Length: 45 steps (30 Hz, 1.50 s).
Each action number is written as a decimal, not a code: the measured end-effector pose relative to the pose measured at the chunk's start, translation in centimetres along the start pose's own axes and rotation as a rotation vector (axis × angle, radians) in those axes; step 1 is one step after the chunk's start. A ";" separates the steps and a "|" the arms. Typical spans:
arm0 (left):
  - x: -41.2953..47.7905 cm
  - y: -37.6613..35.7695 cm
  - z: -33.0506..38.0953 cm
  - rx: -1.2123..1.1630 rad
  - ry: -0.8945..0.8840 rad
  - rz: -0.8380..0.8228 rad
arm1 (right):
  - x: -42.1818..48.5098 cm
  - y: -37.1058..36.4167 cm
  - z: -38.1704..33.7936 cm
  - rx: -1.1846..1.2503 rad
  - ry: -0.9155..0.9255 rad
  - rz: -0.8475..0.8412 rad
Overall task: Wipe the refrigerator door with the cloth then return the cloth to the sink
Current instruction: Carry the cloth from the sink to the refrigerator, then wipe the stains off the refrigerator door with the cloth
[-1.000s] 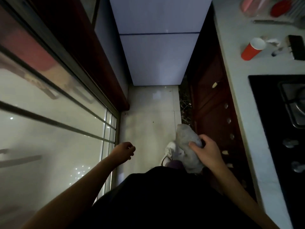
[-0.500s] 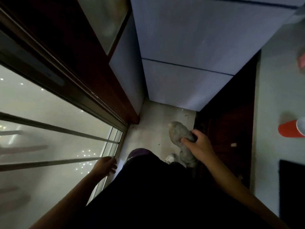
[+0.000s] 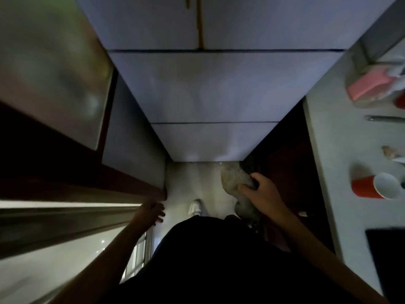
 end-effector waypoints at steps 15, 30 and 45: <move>-17.6 9.8 40.1 0.274 -0.946 0.220 | -6.7 19.9 -34.2 0.002 0.789 0.264; -53.5 22.5 59.3 0.394 -1.566 1.015 | -28.0 35.8 -64.9 -0.298 1.419 0.698; -56.2 25.1 62.4 0.695 -1.517 1.580 | -28.6 33.4 -74.6 -0.814 1.555 0.941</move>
Point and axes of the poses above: each hand's wrist, its own x-axis towards the middle knuckle, its own y-axis out of the back of the hand, z = x × y, the point moved 10 cm from there along x, towards the middle knuckle, and after that the axes turned 8 degrees about -z, right-handed, at the moved point
